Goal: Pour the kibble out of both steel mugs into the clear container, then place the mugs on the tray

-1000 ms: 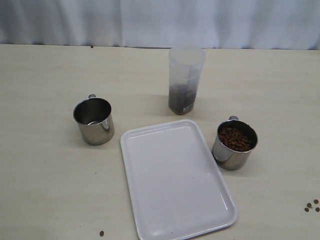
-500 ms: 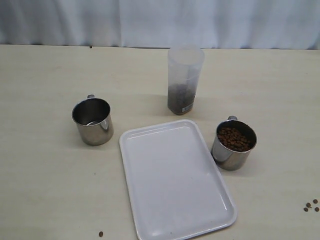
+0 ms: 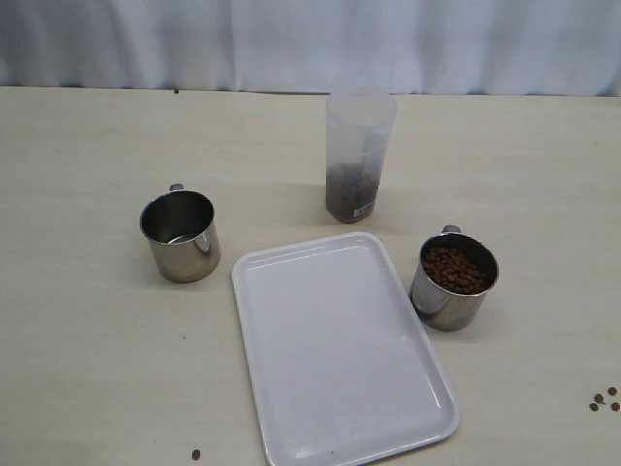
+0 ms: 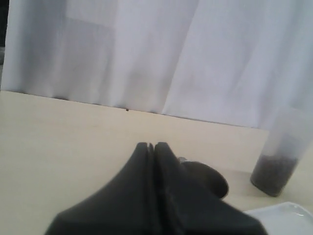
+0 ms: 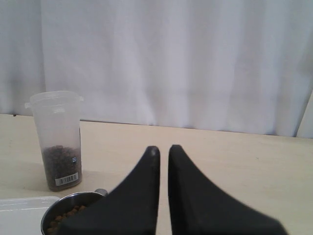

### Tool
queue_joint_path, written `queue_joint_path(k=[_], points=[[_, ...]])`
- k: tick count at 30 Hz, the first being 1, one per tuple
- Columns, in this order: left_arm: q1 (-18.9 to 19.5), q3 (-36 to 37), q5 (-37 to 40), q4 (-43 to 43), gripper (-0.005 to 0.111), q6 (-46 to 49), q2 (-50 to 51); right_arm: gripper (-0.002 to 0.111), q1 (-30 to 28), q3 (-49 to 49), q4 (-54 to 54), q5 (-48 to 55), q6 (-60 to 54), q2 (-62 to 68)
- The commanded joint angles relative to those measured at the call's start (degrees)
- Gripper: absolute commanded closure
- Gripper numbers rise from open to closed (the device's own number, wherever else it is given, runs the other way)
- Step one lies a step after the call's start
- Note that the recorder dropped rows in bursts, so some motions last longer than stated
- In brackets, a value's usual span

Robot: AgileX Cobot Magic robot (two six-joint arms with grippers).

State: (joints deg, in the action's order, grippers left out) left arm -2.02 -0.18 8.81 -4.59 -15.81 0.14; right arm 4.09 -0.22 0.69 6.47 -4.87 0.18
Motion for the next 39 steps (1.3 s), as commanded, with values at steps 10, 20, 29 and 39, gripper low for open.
queue_joint_path(k=[10,20,29,39], points=[[0.0,0.2,2.5,-3.9,0.107,-0.3,-0.1,0.103,0.0,0.2,0.1,0.3,-0.3,-0.2],[0.0,0.2,2.5,-3.9,0.107,-0.3,-0.1,0.103,0.0,0.2,0.0,0.3,-0.3,-0.2],[0.0,0.2,2.5,-3.9,0.107,-0.3,-0.1,0.103,0.0,0.2,0.0,0.3,-0.3,-0.2],[0.0,0.2,2.5,-3.9,0.107,-0.3,-0.1,0.103,0.0,0.2,0.2,0.1,-0.3,-0.2]])
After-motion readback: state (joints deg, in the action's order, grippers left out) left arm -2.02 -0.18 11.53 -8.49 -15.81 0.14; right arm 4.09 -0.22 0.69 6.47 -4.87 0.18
